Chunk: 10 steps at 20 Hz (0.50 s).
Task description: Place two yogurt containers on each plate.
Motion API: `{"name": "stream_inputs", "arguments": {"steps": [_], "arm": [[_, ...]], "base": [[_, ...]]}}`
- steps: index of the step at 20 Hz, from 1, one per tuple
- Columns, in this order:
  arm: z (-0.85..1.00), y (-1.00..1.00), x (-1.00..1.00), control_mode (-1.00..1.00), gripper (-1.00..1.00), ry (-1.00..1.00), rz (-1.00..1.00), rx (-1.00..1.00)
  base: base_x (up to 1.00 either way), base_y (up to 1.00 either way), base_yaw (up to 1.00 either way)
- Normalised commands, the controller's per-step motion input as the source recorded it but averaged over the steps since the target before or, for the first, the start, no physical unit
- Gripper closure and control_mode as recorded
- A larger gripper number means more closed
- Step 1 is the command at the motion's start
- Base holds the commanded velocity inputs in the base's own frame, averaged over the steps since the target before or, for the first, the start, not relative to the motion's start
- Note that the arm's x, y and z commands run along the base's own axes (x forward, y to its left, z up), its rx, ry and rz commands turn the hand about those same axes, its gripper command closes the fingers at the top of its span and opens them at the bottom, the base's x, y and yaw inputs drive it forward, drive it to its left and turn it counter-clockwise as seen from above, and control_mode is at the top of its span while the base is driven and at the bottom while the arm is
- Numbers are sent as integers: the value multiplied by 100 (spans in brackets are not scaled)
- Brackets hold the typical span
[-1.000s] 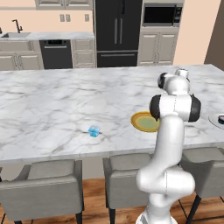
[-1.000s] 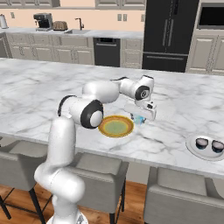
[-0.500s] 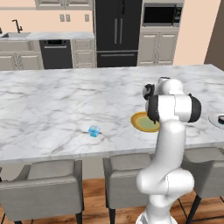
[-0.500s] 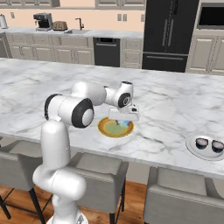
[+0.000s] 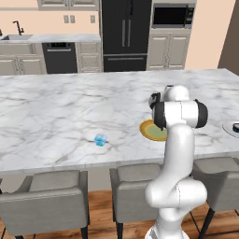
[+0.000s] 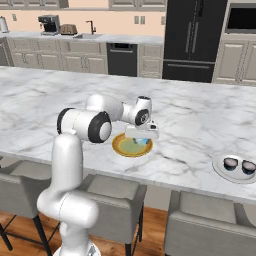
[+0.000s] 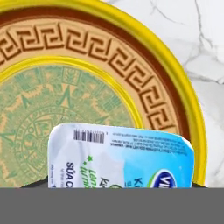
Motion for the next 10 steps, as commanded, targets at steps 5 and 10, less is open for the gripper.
{"name": "stream_inputs", "arguments": {"steps": [5, 10], "arm": [[-19, 0, 21, -100, 100, 3, 0, 0], [0, 0, 0, -100, -100, 1, 0, 0]], "base": [[0, 0, 0], [0, 0, 0]]}}
